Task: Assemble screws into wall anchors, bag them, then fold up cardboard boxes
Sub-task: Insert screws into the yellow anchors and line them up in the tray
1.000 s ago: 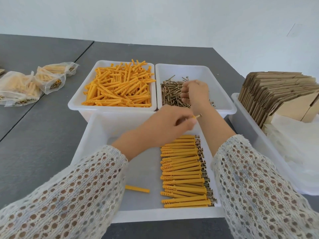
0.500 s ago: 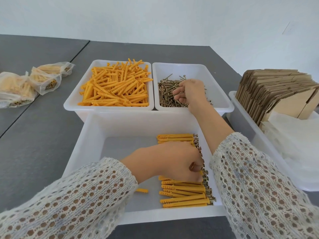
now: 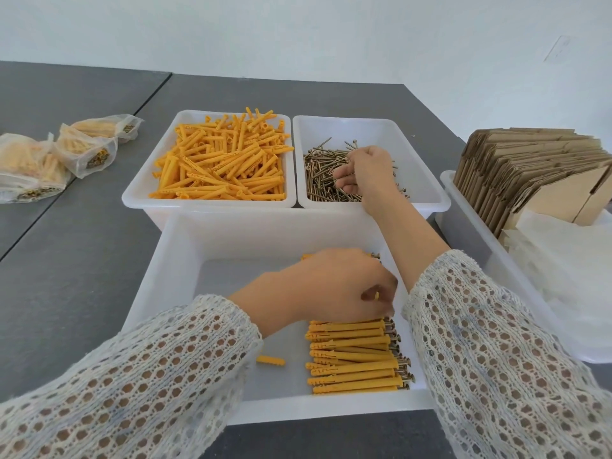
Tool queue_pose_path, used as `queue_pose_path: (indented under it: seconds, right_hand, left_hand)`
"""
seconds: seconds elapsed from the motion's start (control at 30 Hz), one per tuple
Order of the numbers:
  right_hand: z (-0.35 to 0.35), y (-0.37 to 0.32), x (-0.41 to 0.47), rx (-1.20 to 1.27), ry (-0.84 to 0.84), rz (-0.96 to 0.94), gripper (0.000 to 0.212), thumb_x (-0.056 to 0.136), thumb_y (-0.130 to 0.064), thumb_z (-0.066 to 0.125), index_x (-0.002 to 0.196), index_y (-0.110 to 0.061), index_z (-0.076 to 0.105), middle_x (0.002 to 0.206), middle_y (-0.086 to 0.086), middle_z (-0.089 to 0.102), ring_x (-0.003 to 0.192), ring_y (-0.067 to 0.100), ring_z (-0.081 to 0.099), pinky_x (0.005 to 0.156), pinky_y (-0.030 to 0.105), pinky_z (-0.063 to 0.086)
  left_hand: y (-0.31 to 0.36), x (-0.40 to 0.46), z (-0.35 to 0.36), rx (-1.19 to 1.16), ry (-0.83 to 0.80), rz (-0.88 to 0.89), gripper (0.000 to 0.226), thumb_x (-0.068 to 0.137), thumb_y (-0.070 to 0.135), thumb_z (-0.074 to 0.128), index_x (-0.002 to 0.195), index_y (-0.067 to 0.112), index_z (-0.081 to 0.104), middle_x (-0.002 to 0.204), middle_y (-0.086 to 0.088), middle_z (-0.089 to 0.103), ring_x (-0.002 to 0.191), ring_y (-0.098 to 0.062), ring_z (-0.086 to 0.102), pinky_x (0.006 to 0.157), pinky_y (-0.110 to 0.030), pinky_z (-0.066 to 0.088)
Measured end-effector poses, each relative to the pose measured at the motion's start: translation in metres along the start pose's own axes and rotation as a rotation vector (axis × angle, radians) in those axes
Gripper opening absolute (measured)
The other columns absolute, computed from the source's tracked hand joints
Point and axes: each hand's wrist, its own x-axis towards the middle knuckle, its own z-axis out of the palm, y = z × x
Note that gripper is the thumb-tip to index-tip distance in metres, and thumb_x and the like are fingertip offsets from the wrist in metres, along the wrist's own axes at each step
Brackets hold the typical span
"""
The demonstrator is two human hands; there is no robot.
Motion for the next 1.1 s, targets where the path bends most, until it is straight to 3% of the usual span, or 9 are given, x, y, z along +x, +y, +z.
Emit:
queue_pose_path:
  seconds: [0.13, 0.23, 0.37, 0.53, 0.63, 0.73, 0.83, 1.0, 1.1]
  right_hand:
    - [0.001, 0.002, -0.003, -0.113, 0.008, -0.053, 0.019, 0.093, -0.006, 0.039, 0.097, -0.004, 0.058, 0.07, 0.008, 0.066, 0.051, 0.016, 0.057, 0.046, 0.024, 0.047]
    - [0.005, 0.005, -0.004, -0.41, 0.011, -0.17, 0.026, 0.092, -0.01, 0.041, 0.101, 0.003, 0.062, 0.087, 0.015, 0.067, 0.07, 0.021, 0.056, 0.067, 0.036, 0.053]
    - [0.011, 0.005, -0.011, -0.827, -0.161, -0.251, 0.019, 0.091, -0.017, 0.044, 0.09, -0.008, 0.061, 0.081, 0.004, 0.059, 0.077, 0.024, 0.052, 0.068, 0.032, 0.043]
    - [0.015, 0.005, -0.012, -1.116, -0.275, -0.143, 0.023, 0.094, -0.028, 0.042, 0.075, -0.015, 0.046, 0.074, 0.0, 0.049, 0.077, 0.025, 0.05, 0.07, 0.033, 0.039]
    - [0.015, 0.004, -0.011, -1.151, -0.284, -0.116, 0.02, 0.095, -0.03, 0.041, 0.091, -0.014, 0.052, 0.088, 0.001, 0.055, 0.088, 0.025, 0.053, 0.077, 0.035, 0.041]
    - [0.017, 0.003, -0.008, -1.151, -0.328, -0.074, 0.017, 0.093, -0.026, 0.04, 0.098, -0.013, 0.05, 0.095, 0.003, 0.053, 0.095, 0.027, 0.052, 0.087, 0.039, 0.044]
    - [0.02, 0.004, -0.005, -1.151, -0.371, -0.034, 0.021, 0.092, -0.022, 0.039, 0.073, -0.013, 0.042, 0.078, 0.002, 0.045, 0.084, 0.027, 0.045, 0.079, 0.039, 0.038]
    - [0.02, 0.006, -0.004, -1.15, -0.313, -0.06, 0.027, 0.092, -0.026, 0.039, 0.067, -0.017, 0.04, 0.069, -0.001, 0.043, 0.067, 0.021, 0.041, 0.074, 0.037, 0.036]
    - [0.019, 0.009, -0.008, -1.131, -0.192, -0.162, 0.034, 0.095, -0.032, 0.035, 0.065, -0.016, 0.04, 0.067, -0.001, 0.046, 0.062, 0.018, 0.042, 0.067, 0.032, 0.036]
  left_hand:
    - [-0.024, -0.001, -0.022, 0.089, 0.316, -0.105, 0.019, 0.098, 0.035, 0.051, 0.089, 0.027, 0.066, 0.068, 0.014, 0.058, 0.063, 0.002, 0.048, 0.059, -0.025, 0.038]
    - [-0.046, -0.008, -0.036, 0.18, 0.567, -0.197, 0.019, 0.097, 0.028, 0.05, 0.084, 0.024, 0.064, 0.072, 0.01, 0.06, 0.067, -0.004, 0.049, 0.059, -0.032, 0.045]
    - [-0.076, -0.019, -0.049, 0.342, 0.805, -0.403, 0.016, 0.096, 0.023, 0.051, 0.098, 0.02, 0.066, 0.095, 0.004, 0.062, 0.095, -0.017, 0.049, 0.063, -0.033, 0.044]
    - [-0.098, -0.03, -0.052, 0.376, 0.703, -0.9, 0.039, 0.094, 0.036, 0.05, 0.127, 0.017, 0.055, 0.134, -0.013, 0.048, 0.127, -0.036, 0.038, 0.097, -0.048, 0.038]
    - [-0.104, -0.033, -0.055, 0.314, 0.545, -1.058, 0.047, 0.096, 0.046, 0.041, 0.131, 0.018, 0.055, 0.14, -0.015, 0.047, 0.134, -0.04, 0.033, 0.106, -0.052, 0.031]
    - [-0.109, -0.035, -0.058, 0.304, 0.438, -1.041, 0.047, 0.097, 0.047, 0.035, 0.129, 0.023, 0.06, 0.137, -0.012, 0.052, 0.133, -0.039, 0.035, 0.106, -0.052, 0.03]
    - [-0.112, -0.037, -0.061, 0.261, 0.421, -0.958, 0.041, 0.099, 0.04, 0.035, 0.128, 0.028, 0.061, 0.127, -0.006, 0.061, 0.13, -0.036, 0.038, 0.102, -0.051, 0.032]
    - [-0.112, -0.038, -0.06, 0.227, 0.564, -0.859, 0.031, 0.098, 0.025, 0.041, 0.108, 0.023, 0.07, 0.1, -0.003, 0.066, 0.114, -0.033, 0.044, 0.091, -0.044, 0.035]
    - [-0.111, -0.037, -0.059, 0.233, 0.656, -0.8, 0.03, 0.099, 0.021, 0.041, 0.107, 0.018, 0.07, 0.098, -0.004, 0.062, 0.107, -0.032, 0.045, 0.085, -0.043, 0.037]
